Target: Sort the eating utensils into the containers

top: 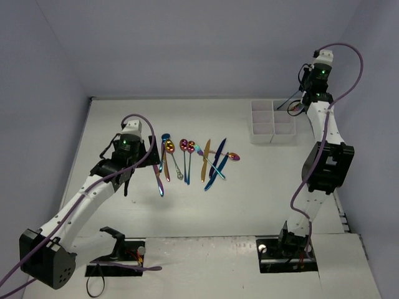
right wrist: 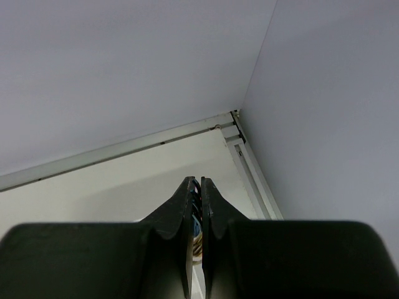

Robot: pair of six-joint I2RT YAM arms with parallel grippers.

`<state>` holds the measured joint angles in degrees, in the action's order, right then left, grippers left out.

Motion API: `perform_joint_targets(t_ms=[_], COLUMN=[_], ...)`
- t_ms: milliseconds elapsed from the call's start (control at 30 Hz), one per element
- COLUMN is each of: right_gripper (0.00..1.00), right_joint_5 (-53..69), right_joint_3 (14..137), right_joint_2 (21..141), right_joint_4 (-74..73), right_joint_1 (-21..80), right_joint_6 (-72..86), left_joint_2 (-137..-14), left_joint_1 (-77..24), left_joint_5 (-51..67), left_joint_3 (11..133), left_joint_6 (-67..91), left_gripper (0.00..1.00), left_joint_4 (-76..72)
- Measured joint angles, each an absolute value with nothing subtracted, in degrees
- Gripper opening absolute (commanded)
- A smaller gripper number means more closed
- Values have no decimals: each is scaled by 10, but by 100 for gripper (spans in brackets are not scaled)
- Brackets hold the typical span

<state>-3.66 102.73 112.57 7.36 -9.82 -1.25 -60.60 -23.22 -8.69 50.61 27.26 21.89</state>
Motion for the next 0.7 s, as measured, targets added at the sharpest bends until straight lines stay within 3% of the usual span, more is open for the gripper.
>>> perform_joint_targets(t_ms=[100, 267, 533, 700], right_gripper=[37, 64, 70, 68], right_joint_5=[-34, -21, 28, 63], right_joint_3=[1031, 1028, 968, 939], right_joint_2=[1145, 1152, 1073, 982], right_joint_4=[81, 86, 63, 15], right_joint_1=[-98, -97, -74, 23], right_joint_6=[-8, -7, -40, -81], left_joint_2=[-619, -643, -652, -651], left_joint_1=[-232, -232, -232, -232], left_joint_5=[-75, -57, -46, -45], left_joint_3=[506, 506, 508, 509], left_joint_6=[276, 292, 303, 300], left_gripper=[97, 97, 97, 97], left_joint_4=[219, 218, 219, 221])
